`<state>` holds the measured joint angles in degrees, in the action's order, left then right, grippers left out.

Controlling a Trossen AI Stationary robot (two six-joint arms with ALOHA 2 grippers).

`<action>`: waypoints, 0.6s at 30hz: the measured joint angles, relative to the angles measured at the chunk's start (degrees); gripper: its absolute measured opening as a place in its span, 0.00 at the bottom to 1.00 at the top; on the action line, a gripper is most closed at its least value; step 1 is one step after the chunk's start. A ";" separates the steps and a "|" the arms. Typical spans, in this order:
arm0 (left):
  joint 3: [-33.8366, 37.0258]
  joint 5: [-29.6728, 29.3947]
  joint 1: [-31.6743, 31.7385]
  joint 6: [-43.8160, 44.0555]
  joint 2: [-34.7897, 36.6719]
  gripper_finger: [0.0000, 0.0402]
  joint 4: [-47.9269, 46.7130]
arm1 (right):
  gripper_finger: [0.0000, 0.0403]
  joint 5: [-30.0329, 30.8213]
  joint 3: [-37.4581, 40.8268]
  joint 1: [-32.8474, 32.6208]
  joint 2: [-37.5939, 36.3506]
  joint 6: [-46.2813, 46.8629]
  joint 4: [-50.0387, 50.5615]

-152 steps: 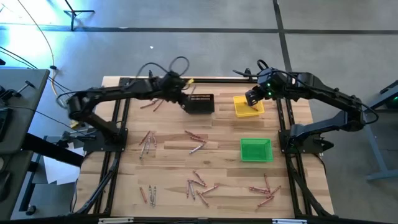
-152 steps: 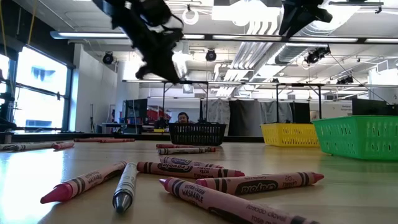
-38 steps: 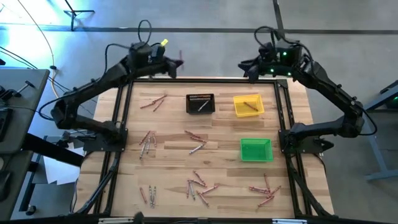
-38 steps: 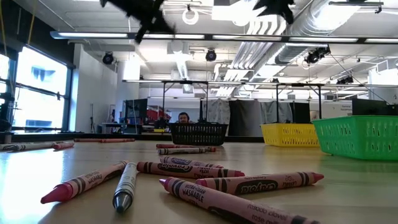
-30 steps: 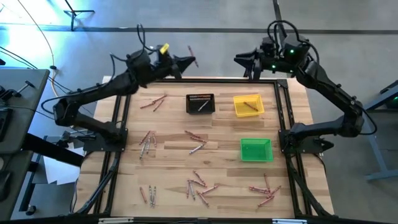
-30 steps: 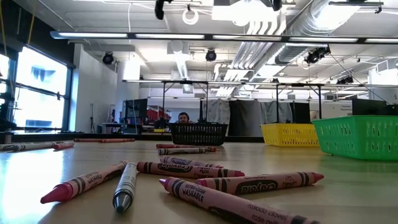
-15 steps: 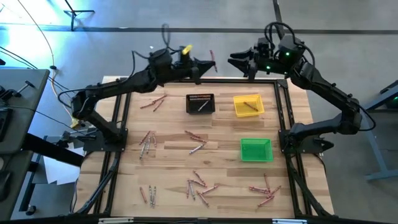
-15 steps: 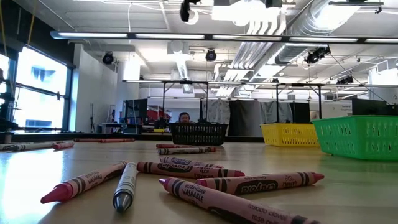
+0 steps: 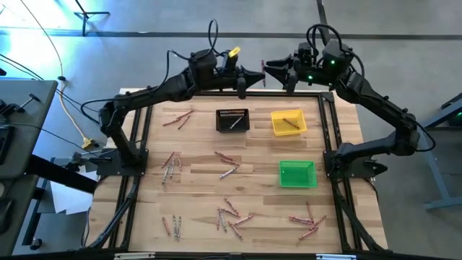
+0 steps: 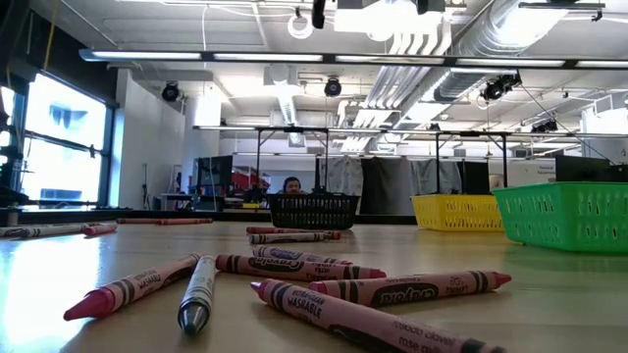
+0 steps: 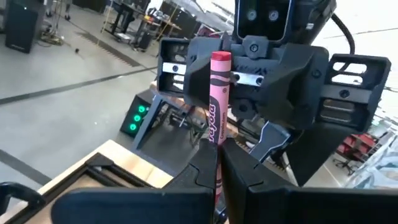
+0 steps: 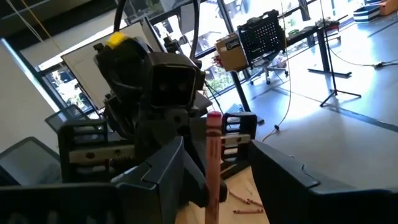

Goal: Sort crayons
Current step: Put the red crayon into the yellow basket

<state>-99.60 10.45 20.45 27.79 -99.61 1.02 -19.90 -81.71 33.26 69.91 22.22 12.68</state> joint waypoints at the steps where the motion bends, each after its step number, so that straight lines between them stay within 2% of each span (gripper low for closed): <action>1: -0.30 0.15 0.00 0.00 -0.21 0.00 -0.24 | 0.42 0.00 0.00 0.00 0.00 0.04 0.01; 18: -1.82 -1.19 -0.61 -1.50 -0.48 0.00 -0.45 | 0.41 0.00 -0.02 -0.04 2.39 1.38 -0.54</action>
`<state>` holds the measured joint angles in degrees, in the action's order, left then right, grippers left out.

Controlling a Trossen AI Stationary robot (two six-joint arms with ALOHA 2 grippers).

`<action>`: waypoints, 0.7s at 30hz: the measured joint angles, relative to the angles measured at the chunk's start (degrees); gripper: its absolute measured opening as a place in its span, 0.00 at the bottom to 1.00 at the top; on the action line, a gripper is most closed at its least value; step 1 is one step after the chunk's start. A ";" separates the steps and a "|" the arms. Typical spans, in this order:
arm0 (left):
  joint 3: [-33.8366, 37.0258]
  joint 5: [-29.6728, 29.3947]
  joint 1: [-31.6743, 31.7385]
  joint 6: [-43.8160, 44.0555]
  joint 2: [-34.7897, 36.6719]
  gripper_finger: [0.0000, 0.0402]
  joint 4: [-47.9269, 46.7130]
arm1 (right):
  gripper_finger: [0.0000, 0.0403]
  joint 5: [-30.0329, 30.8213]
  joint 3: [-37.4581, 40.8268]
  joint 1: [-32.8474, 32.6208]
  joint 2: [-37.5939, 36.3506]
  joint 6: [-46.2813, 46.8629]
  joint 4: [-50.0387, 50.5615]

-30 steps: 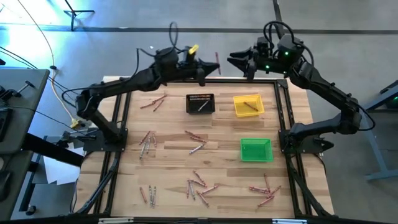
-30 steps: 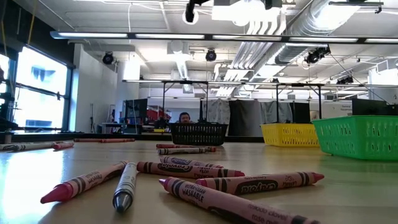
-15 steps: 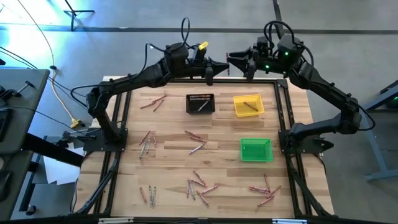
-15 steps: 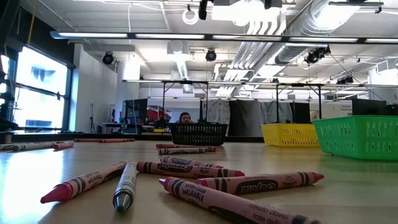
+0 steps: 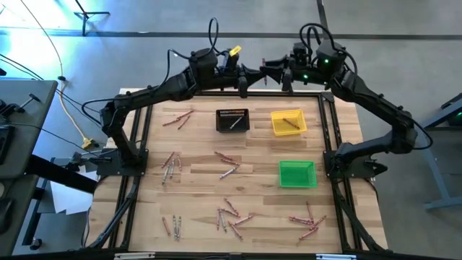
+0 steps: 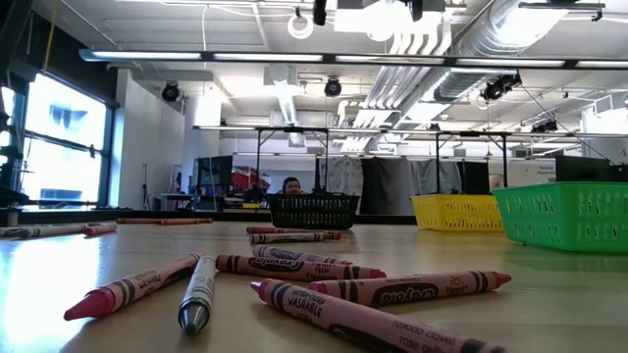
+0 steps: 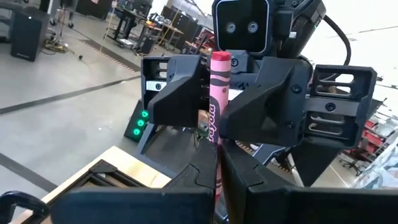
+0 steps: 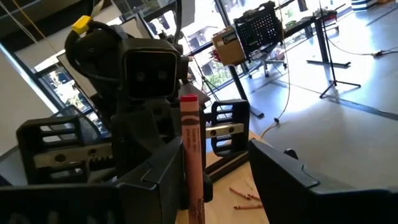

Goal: Sort crayons
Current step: Put the red crayon into the yellow basket

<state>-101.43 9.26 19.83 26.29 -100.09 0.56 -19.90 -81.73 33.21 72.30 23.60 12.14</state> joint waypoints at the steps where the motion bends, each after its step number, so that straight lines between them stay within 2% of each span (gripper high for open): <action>1: 0.00 -0.14 0.02 0.00 0.00 0.00 -0.15 | 0.41 0.06 0.00 0.02 0.14 0.04 -0.07; 4: 0.00 -0.17 0.01 0.00 0.00 0.00 -0.25 | 0.40 0.04 0.00 0.00 0.15 0.00 -0.59; 8: 0.00 -0.39 -0.02 0.01 0.00 0.00 -0.77 | 0.34 0.02 0.00 -0.02 0.15 0.03 -1.09; 17: -0.02 -1.04 0.02 0.01 0.00 0.00 -1.84 | 0.05 -0.10 0.00 -0.04 0.06 0.98 -1.20; 21: -0.07 -1.38 0.02 -0.72 0.02 0.00 -2.18 | 0.05 -0.09 0.00 -0.02 0.06 1.38 -1.18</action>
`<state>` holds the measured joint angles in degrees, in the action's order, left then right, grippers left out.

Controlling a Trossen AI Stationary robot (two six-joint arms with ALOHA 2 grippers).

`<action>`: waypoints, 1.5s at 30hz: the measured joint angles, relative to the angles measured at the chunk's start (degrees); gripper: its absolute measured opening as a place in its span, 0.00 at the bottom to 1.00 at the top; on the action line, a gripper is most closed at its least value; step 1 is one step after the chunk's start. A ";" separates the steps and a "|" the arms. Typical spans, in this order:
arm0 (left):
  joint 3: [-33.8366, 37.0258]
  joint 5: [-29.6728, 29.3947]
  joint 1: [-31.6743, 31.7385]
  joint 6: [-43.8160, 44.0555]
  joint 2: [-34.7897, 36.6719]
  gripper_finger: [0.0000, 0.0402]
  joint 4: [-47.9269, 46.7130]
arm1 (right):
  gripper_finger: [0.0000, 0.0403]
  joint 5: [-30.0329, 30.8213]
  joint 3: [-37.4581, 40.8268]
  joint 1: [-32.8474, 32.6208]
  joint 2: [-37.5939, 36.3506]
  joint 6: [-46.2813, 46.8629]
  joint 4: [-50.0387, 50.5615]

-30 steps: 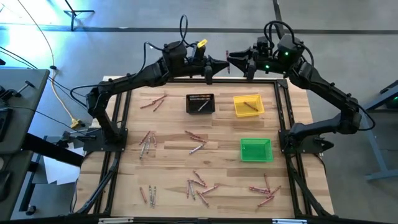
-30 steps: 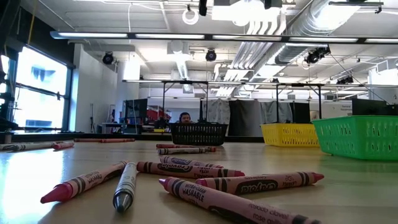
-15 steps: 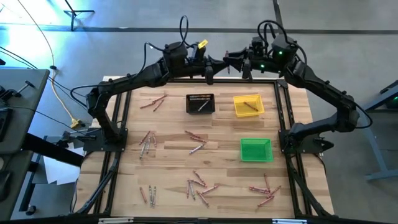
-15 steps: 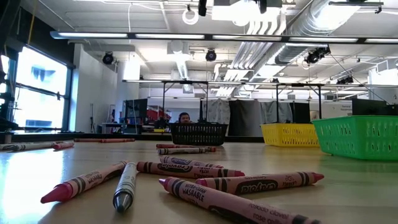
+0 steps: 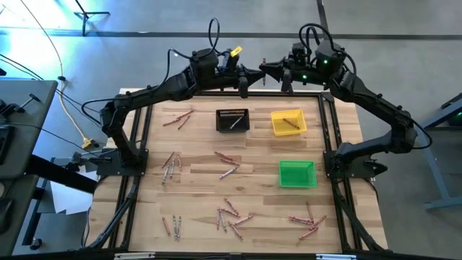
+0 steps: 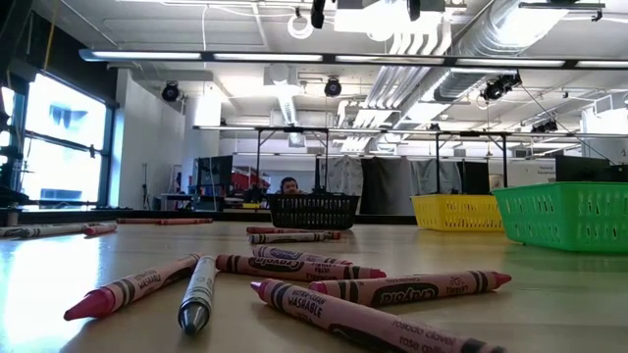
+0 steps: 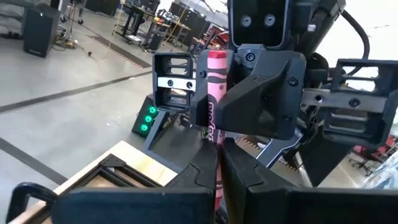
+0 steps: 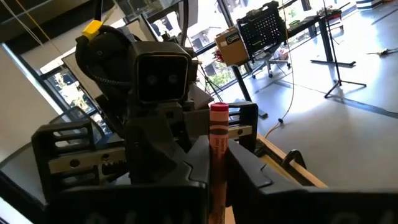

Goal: Sort crayons
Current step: Put the red crayon into the yellow basket

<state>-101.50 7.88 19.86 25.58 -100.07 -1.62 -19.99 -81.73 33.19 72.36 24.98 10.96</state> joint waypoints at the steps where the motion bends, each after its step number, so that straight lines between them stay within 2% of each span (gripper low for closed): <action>1: -0.01 -0.46 0.00 -0.79 0.00 0.00 -0.03 | 0.05 0.04 0.00 0.00 0.00 0.14 -0.01; 6: -0.01 -3.54 -0.12 -3.60 0.01 0.03 -0.23 | 0.03 0.30 0.02 0.15 0.02 0.06 -0.15; 13: 0.09 -4.41 0.00 -6.85 -0.50 0.17 -4.96 | 0.03 0.24 -3.88 3.60 -0.24 -3.04 5.68; 16: 0.05 -5.92 0.00 -8.72 -0.38 0.23 -7.21 | 0.03 1.51 -7.31 6.02 -0.17 -6.86 15.07; 21: 0.05 -5.03 0.43 -7.73 -0.24 0.28 -11.40 | 0.03 11.26 -11.34 8.69 -0.22 -14.45 40.78; 25: 0.05 -2.38 0.85 -6.12 -0.15 0.28 -15.33 | 0.03 16.52 -8.56 8.82 -0.23 -16.53 57.66; 27: 0.05 -2.15 1.05 -5.39 -0.13 0.27 -17.82 | 0.03 17.34 -4.79 8.66 -0.48 -16.50 61.49; 30: 0.05 -2.12 1.14 -5.38 0.31 0.25 -22.44 | 0.03 17.59 2.86 8.22 -2.01 -16.01 59.57; 35: 0.05 -2.69 1.14 -6.24 2.00 0.22 -27.65 | 0.03 15.19 15.09 8.31 -2.84 -12.99 50.41; 40: 0.05 -3.62 1.20 -7.09 4.36 0.21 -30.62 | 0.03 15.00 22.44 7.60 -3.02 -10.34 41.94; 45: 0.05 -7.32 1.22 -7.77 6.84 0.21 -33.55 | 0.03 15.79 28.95 7.58 -3.02 -9.70 36.03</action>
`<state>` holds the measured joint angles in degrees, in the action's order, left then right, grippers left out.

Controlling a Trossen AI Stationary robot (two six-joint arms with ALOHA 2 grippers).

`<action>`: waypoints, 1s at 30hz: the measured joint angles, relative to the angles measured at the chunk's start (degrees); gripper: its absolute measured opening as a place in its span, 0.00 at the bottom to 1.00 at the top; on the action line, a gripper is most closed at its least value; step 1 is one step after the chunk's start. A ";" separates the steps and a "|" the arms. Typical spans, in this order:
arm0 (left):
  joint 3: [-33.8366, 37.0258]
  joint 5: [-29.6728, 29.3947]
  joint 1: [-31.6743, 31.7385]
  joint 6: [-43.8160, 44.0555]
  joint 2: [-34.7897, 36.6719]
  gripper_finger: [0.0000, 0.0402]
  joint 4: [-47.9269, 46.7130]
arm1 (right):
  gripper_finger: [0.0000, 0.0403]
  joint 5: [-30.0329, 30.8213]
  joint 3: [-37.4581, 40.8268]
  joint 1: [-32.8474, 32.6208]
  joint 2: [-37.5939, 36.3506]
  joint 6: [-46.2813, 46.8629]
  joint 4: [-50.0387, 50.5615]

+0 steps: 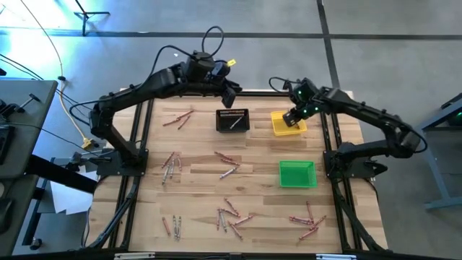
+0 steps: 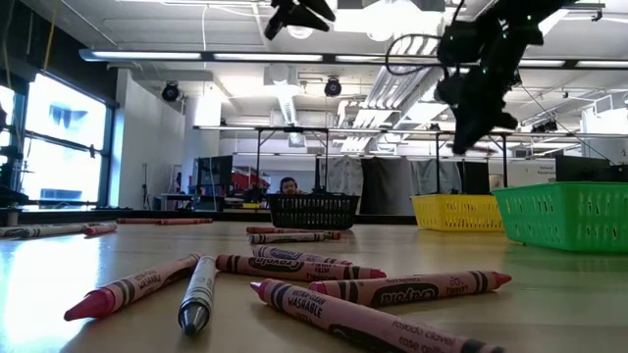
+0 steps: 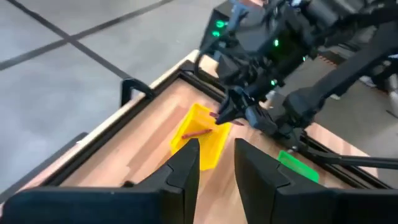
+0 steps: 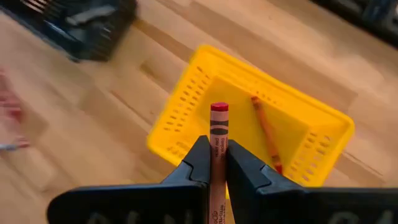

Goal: Sort crayons
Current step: Put the red crayon into the yellow basket

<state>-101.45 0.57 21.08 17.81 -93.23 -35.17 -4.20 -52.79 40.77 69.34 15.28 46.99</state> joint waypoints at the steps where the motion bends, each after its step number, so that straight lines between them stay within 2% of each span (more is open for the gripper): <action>1: 0.00 -0.83 0.00 -0.03 0.46 0.21 -0.50 | 0.03 0.12 1.30 0.12 0.02 0.46 -1.01; 5: 0.00 -2.42 0.00 -0.03 2.14 0.21 -1.94 | 0.06 0.14 5.77 0.22 0.04 2.44 -4.88; 10: 0.00 -2.69 0.00 -0.10 3.01 0.21 -5.68 | 0.25 0.14 6.73 0.22 0.04 2.76 -6.66; 15: 0.08 -2.87 0.49 -1.89 2.96 0.21 -17.54 | 0.39 0.07 3.82 0.49 0.04 2.72 -7.64; 19: 2.92 -5.89 0.94 -3.08 2.75 0.21 -29.15 | 0.41 -0.69 -0.74 0.45 0.04 2.87 -7.24; 24: 12.27 -9.07 2.09 -6.55 2.75 0.21 -35.05 | 0.38 -0.86 -7.60 -0.59 0.04 2.77 -7.10; 30: 30.88 -8.76 5.18 -5.77 2.58 0.21 -23.91 | 0.34 -0.86 -14.95 -2.83 0.04 2.86 -7.05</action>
<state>-70.57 -8.20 26.26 12.04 -90.65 -59.08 -5.06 -67.74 37.94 69.38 18.14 39.95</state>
